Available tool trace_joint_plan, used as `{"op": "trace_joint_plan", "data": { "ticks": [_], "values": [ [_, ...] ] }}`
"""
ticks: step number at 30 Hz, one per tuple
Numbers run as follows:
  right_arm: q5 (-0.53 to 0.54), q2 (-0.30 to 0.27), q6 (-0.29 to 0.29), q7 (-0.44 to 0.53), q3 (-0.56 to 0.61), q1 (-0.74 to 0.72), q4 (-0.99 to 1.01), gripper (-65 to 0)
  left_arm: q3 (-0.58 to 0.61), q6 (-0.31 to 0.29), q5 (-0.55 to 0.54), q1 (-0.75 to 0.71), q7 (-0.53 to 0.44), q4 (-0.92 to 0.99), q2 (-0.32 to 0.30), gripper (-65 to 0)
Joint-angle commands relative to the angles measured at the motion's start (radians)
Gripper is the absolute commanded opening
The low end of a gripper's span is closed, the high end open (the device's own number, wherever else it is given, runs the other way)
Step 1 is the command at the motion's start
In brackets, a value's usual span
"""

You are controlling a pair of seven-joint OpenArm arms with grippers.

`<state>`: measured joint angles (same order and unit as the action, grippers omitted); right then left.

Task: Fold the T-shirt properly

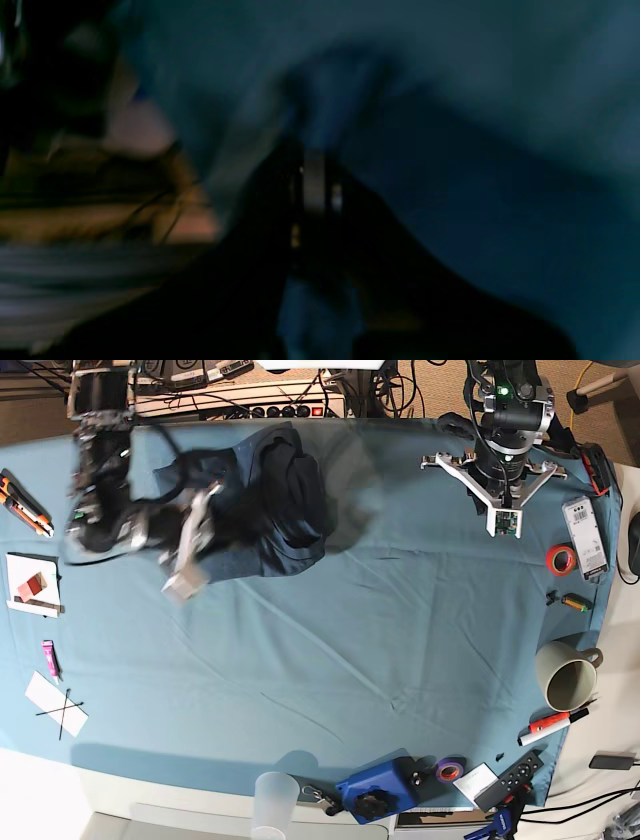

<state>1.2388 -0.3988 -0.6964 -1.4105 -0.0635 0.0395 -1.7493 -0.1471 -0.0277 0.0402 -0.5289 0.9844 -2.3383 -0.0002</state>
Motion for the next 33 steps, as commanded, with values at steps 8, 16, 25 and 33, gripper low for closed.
{"op": "trace_joint_plan", "data": {
  "ticks": [8, 16, 25, 33],
  "values": [
    [-0.126, -0.009, -0.002, 0.014, -0.002, -0.047, 0.251, -64.6, -0.002, -0.071, 0.043, 0.001, -0.087, 0.016, -0.001, -65.0],
    [-0.15, -0.01, -0.002, 0.028, -0.004, -0.062, 0.366, -65.0, -0.047, -0.082, 0.071, 0.026, -0.087, 0.077, -0.009, -65.0],
    [-0.022, -0.011, -0.002, 0.014, -0.116, -0.034, 0.104, -65.0, -0.3, -0.182, -0.127, 0.028, -0.038, 0.077, -0.019, -65.0],
    [-0.016, -0.011, -0.002, 0.014, -0.299, 0.175, -0.211, -65.0, -0.425, -0.184, -0.275, -0.058, 0.029, 0.076, -0.062, -65.0]
  ]
}}
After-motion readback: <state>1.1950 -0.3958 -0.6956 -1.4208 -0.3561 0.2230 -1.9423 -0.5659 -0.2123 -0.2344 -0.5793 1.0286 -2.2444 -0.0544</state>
